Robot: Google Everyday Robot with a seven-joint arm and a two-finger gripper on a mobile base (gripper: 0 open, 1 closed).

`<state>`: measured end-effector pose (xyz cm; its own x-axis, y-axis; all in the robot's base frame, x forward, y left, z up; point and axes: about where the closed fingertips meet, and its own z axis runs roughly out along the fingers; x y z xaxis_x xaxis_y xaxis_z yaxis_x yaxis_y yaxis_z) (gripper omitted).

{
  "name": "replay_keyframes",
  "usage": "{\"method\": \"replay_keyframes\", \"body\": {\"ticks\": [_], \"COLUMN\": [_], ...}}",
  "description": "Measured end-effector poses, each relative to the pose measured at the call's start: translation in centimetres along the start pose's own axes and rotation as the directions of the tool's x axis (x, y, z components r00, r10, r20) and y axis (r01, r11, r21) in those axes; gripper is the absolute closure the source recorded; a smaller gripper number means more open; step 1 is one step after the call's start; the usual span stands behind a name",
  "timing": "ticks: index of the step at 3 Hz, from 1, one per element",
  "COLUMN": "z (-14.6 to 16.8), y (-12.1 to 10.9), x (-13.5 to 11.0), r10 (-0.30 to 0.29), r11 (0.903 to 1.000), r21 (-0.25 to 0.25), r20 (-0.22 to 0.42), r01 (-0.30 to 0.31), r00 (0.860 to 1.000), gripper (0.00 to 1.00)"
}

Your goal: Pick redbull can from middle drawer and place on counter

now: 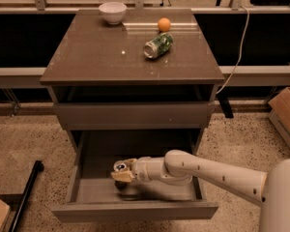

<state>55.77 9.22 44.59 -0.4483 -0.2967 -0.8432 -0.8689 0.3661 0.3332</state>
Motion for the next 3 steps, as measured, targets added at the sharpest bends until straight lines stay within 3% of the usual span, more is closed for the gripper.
{"method": "replay_keyframes", "body": {"ticks": [1,2,3], "z": [-1.5,-5.3,-9.9], "y": [0.6,2.8,5.8], "x": [-1.2,-5.2,-10.9], "r10": [-0.015,-0.037,-0.103], "r11": [0.9993,0.9993,0.9924], "r21": [0.036,-0.001,-0.071], "r20": [0.033,0.032,-0.024], "r01": [0.014,0.037,0.101], "r00": [0.999,0.999,0.994], "gripper": [0.89,1.00,1.00]}}
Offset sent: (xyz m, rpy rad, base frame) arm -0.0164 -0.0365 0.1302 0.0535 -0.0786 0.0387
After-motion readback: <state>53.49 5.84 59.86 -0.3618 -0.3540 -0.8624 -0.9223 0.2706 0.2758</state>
